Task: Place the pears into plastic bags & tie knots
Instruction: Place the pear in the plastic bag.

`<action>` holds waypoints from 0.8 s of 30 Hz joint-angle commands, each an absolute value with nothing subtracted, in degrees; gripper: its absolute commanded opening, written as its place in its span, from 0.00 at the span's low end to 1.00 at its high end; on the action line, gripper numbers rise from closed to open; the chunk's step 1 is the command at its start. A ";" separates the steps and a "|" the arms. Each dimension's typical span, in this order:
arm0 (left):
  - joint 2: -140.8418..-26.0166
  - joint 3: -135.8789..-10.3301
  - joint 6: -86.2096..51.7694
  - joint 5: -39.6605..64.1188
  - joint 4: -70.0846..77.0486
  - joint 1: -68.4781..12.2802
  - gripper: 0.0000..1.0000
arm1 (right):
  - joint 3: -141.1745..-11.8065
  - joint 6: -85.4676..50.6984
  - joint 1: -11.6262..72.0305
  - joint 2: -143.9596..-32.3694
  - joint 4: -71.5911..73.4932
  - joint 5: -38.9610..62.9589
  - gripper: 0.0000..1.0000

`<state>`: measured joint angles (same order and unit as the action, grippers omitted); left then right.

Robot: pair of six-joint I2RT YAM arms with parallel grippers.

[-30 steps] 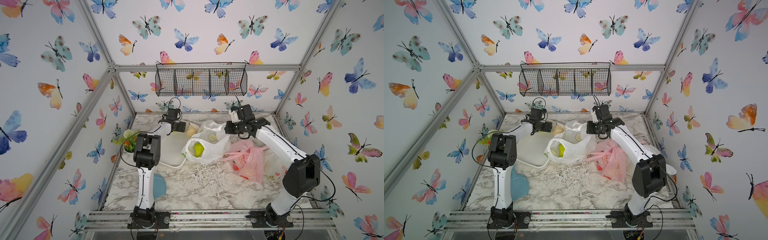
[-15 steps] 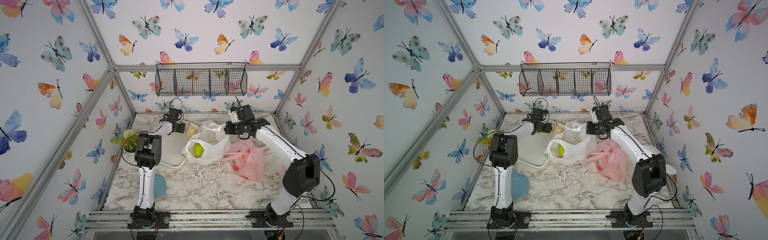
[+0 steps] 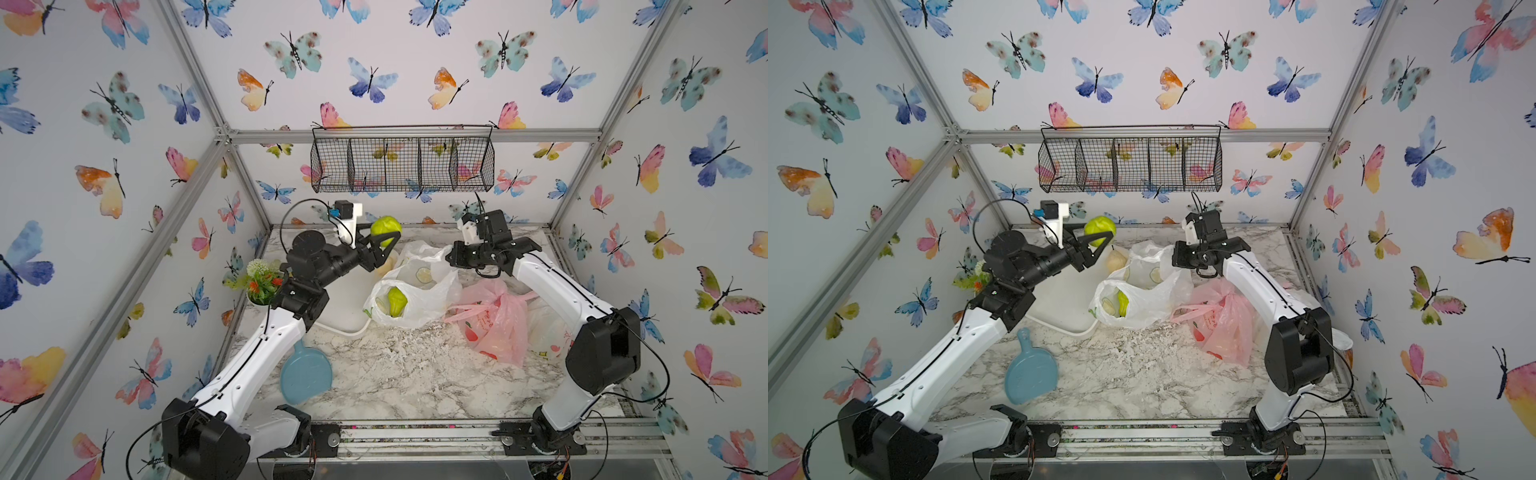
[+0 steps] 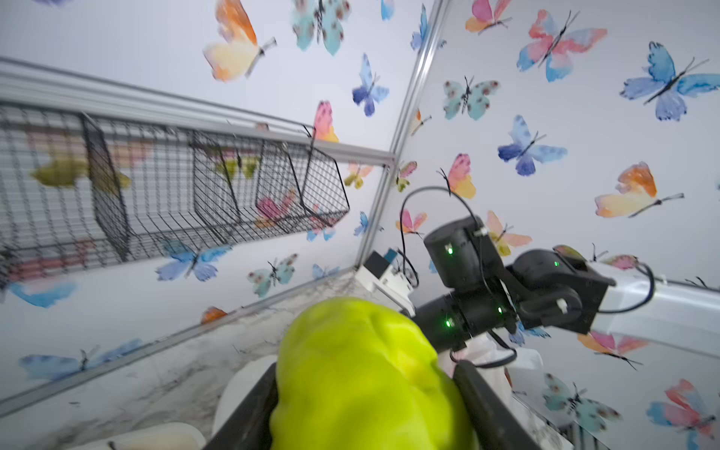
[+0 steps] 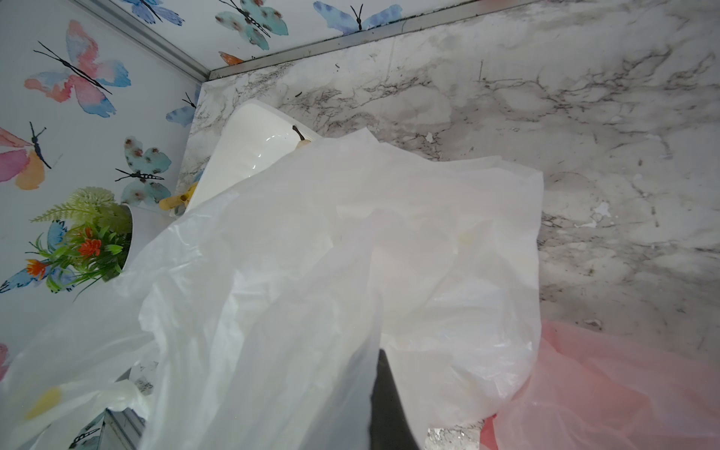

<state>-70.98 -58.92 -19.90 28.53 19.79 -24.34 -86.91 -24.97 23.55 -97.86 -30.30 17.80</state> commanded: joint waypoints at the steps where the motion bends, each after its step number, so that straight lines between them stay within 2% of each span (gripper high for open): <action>1: -76.41 -49.79 -25.55 32.20 29.28 -23.43 0.40 | -87.00 -26.56 23.21 -98.12 -28.67 20.96 0.02; 6: -80.66 -48.83 -25.97 40.33 28.84 -24.33 0.40 | -87.30 -26.56 23.20 -98.05 -29.19 20.91 0.02; 10: -81.36 -47.15 -22.41 43.40 21.94 -26.76 0.39 | -86.57 -26.55 23.03 -97.43 -28.78 20.09 0.02; 19: -72.51 -54.03 -18.95 37.72 7.91 -27.84 0.38 | -85.78 -27.58 23.07 -97.74 -28.03 22.05 0.03; 24: -72.95 -54.66 -18.85 38.90 5.61 -31.26 0.39 | -85.87 -27.75 23.04 -97.13 -28.08 21.64 0.02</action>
<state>-72.49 -55.22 -20.40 38.48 9.54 -29.19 -86.41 -27.29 23.27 -97.86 -28.77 21.08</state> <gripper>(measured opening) 0.605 0.048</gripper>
